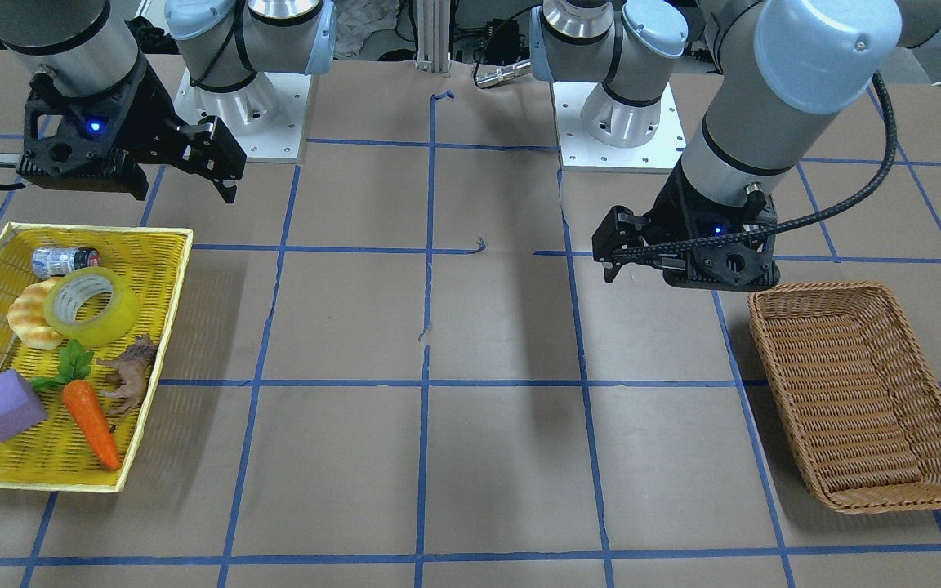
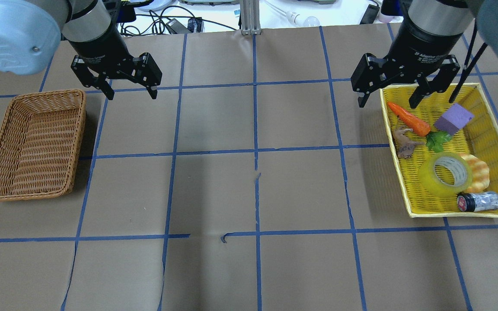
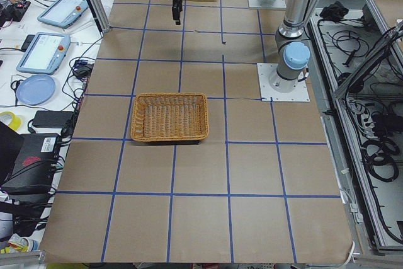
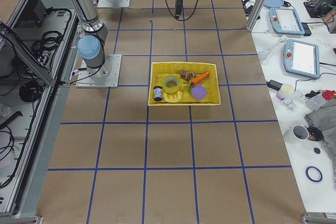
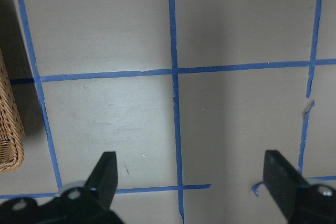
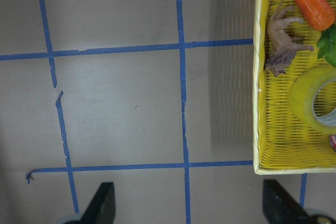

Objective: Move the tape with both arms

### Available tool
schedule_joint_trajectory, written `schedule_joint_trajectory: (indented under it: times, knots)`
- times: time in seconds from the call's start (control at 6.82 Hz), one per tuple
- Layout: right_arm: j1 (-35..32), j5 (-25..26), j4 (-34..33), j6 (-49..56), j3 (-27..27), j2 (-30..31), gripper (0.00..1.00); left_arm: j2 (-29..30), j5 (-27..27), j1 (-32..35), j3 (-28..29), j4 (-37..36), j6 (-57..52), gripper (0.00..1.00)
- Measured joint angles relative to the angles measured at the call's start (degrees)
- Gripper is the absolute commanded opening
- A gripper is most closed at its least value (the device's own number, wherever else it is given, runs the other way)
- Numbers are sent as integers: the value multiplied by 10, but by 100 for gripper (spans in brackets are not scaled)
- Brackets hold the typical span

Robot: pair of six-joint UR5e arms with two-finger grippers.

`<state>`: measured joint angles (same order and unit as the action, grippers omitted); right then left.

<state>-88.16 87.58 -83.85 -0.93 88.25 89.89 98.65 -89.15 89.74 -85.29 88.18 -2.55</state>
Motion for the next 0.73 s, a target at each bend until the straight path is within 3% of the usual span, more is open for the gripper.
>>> schedule_joint_trajectory:
  times: [0.73]
  knots:
    - [0, 20, 2, 0, 2, -3, 100, 0, -1, 0, 0, 1, 0, 100]
